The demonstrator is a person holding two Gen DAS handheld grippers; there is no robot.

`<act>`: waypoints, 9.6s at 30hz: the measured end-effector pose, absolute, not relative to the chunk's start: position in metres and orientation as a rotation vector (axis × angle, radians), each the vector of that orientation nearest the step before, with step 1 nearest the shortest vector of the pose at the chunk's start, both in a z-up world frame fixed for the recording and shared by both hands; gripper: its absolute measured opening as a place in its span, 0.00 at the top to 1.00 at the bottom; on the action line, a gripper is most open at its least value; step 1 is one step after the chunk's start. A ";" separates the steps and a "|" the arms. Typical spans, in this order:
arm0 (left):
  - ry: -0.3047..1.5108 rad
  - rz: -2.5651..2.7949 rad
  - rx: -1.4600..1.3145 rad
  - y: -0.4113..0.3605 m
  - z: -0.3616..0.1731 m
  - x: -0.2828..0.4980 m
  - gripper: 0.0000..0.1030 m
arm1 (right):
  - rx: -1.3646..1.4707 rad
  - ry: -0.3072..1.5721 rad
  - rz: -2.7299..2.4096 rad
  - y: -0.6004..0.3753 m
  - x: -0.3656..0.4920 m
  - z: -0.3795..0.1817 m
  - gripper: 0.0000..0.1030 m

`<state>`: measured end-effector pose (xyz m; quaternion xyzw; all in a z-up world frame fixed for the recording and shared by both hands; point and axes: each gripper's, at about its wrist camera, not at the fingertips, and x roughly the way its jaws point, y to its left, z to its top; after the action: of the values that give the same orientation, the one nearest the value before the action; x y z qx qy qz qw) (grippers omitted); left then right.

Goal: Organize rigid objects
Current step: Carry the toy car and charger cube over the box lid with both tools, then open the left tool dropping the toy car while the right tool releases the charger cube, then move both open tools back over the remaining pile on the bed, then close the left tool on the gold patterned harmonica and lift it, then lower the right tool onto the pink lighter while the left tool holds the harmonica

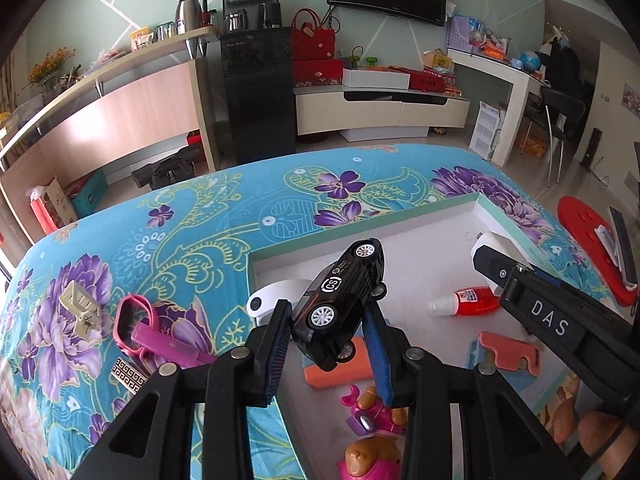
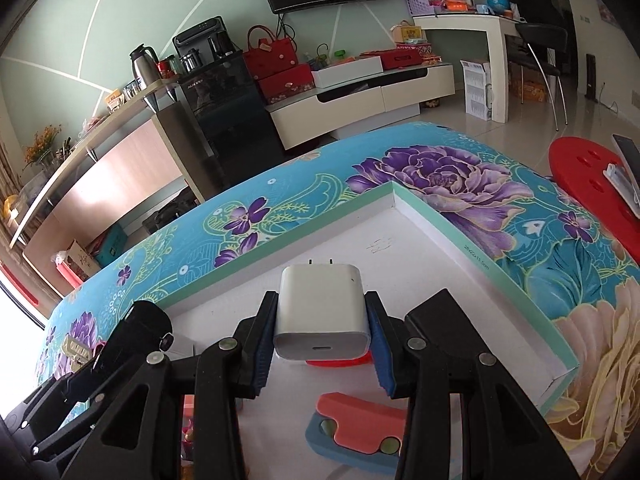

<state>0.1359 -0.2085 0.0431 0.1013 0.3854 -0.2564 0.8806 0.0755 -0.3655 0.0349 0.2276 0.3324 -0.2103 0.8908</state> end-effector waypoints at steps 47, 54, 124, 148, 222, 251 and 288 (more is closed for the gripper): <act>0.823 -0.229 0.068 -0.113 0.056 0.174 0.00 | 0.349 0.730 -0.425 -0.333 0.092 0.051 0.22; 0.951 -0.086 0.035 -0.079 0.031 0.192 0.00 | 0.308 0.774 -0.429 -0.322 0.101 0.045 0.20; 1.101 -0.055 0.008 -0.004 -0.011 0.206 0.00 | 0.224 0.823 -0.077 -0.186 0.145 0.033 0.19; 1.075 -0.339 0.191 -0.056 -0.028 0.191 0.00 | 0.254 0.806 -0.087 -0.196 0.142 0.037 0.19; 0.876 0.148 -0.112 0.095 0.014 0.195 0.19 | 0.365 0.970 -0.087 -0.147 0.195 -0.009 0.19; 0.915 0.154 -0.163 0.114 0.000 0.197 0.19 | 0.521 0.956 -0.192 -0.148 0.214 -0.021 0.23; 0.917 0.141 -0.095 0.098 0.003 0.197 0.19 | 0.198 0.959 -0.096 -0.139 0.195 -0.007 0.56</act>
<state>0.1966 0.0979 0.0030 -0.0458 0.4422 0.0677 0.8932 0.1950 -0.1394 -0.0068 0.0952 0.4603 -0.0462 0.8814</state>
